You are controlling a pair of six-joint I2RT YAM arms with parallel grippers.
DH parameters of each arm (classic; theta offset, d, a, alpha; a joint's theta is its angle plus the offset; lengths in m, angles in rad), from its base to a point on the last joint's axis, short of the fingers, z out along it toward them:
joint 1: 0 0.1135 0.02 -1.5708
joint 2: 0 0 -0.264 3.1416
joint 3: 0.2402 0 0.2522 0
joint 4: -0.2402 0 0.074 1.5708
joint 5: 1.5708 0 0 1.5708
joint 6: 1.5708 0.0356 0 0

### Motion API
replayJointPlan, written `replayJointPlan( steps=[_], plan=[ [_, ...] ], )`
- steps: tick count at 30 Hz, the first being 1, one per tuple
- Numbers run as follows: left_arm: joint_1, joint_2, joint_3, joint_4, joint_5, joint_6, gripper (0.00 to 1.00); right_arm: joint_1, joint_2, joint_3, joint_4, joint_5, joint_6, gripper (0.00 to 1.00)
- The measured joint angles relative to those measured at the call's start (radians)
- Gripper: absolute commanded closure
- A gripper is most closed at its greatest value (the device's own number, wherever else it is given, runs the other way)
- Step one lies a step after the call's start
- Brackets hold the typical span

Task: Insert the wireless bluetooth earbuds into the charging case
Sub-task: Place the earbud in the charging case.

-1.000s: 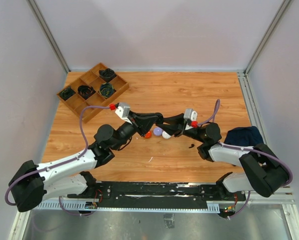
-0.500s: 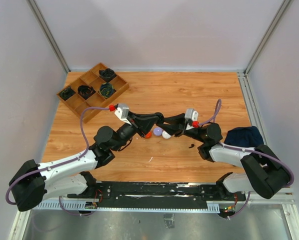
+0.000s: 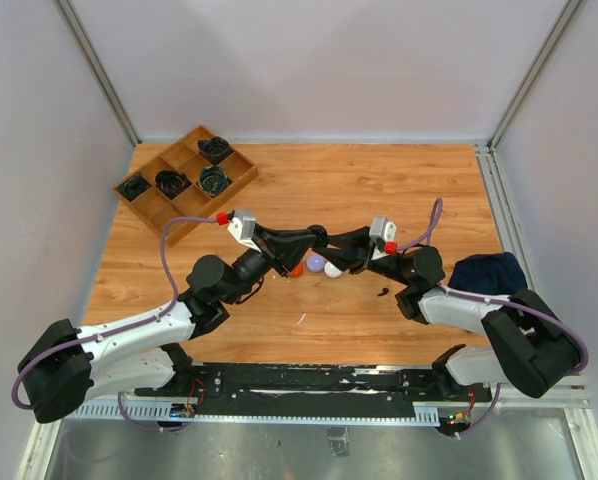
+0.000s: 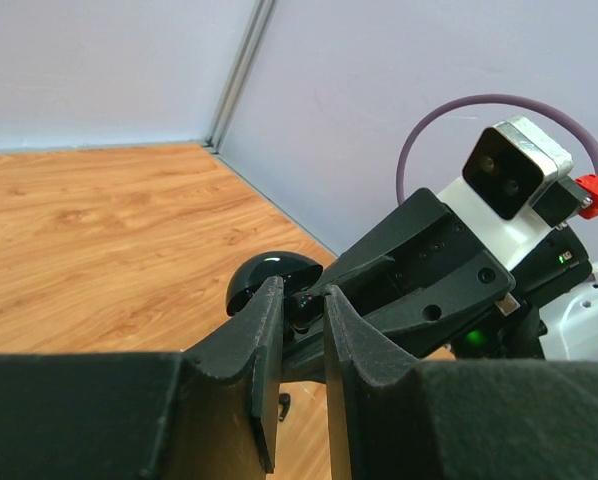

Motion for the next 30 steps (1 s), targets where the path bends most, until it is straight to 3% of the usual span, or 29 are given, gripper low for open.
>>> replayJointPlan(
  steps=[19, 30],
  plan=[
    [-0.008, -0.012, -0.019, -0.036, -0.019, 0.004, 0.60, 0.000, 0.000, 0.000, -0.004, -0.009, 0.000, 0.84],
    [-0.009, -0.050, -0.018, -0.097, -0.054, -0.003, 0.40, 0.000, 0.000, 0.000, 0.001, -0.018, 0.000, 0.84]
  ],
)
